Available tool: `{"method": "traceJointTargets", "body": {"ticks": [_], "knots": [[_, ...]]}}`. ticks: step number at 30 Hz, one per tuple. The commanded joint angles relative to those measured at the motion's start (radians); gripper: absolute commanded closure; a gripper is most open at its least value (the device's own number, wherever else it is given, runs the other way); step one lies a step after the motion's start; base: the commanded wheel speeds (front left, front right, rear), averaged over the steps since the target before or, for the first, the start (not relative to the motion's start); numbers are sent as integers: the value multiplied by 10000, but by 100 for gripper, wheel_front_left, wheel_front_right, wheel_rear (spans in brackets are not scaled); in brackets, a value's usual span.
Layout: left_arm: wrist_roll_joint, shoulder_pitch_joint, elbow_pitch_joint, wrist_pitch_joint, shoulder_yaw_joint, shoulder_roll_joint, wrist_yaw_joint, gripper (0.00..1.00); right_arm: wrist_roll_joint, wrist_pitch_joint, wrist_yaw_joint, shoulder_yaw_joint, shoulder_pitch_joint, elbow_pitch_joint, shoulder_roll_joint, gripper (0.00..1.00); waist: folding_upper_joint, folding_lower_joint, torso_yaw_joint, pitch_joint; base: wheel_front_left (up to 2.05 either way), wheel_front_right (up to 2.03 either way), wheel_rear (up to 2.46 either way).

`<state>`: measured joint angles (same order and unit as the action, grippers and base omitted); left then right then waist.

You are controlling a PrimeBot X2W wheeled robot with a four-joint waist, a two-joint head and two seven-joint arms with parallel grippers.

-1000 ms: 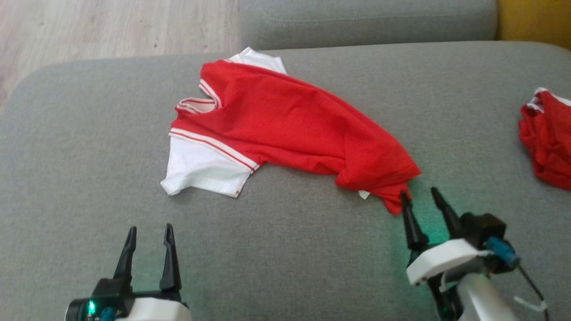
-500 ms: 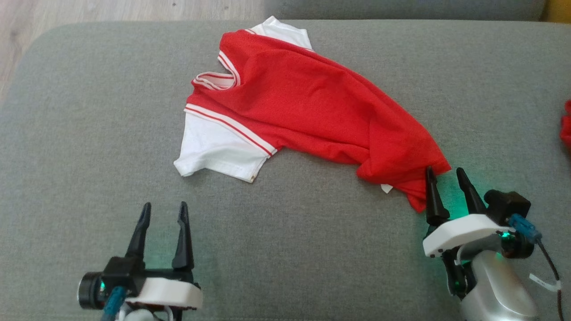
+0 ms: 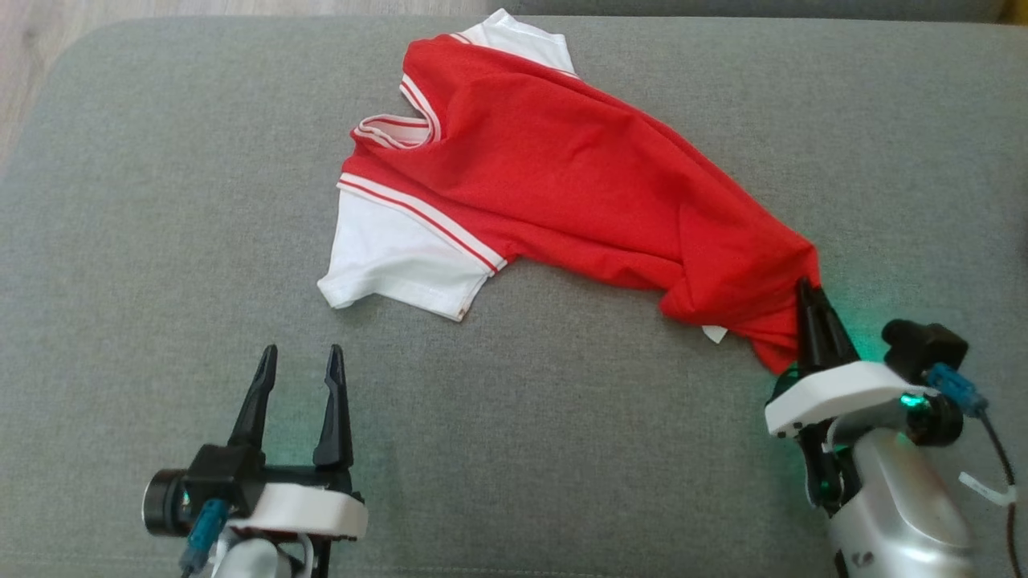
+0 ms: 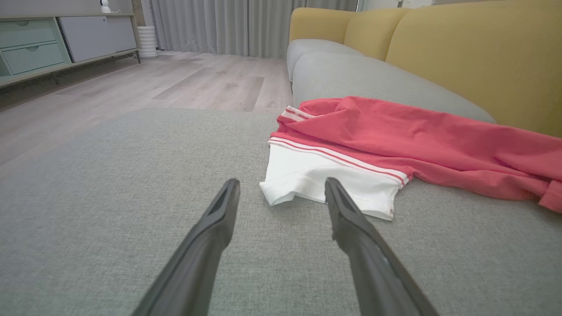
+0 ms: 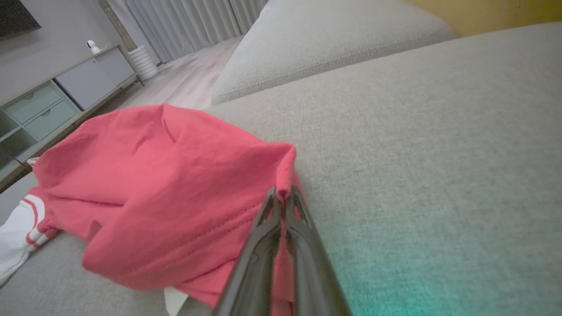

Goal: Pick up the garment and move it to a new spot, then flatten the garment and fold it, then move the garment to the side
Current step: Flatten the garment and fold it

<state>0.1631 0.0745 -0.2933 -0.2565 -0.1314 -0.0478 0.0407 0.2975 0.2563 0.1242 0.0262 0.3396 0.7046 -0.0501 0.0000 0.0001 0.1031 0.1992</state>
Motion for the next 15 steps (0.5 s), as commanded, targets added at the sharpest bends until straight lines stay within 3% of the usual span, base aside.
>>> {"method": "traceJointTargets", "body": {"ticks": [1,10,15], "knots": [[39,193,233,-53,224,-24,-38,0,1,55,65,154,301,-378,-1,100,0,-1,-5,-22,0,0,0],[217,176,294,-53,-64,-24,-70,0,-60,55,65,-695,1135,-1266,-1,100,0,-1,46,-31,0,0,0],[360,361,310,-53,-310,-24,-38,0,-1286,55,65,-1397,2486,-689,-77,100,0,-1,247,253,0,0,0]]}}
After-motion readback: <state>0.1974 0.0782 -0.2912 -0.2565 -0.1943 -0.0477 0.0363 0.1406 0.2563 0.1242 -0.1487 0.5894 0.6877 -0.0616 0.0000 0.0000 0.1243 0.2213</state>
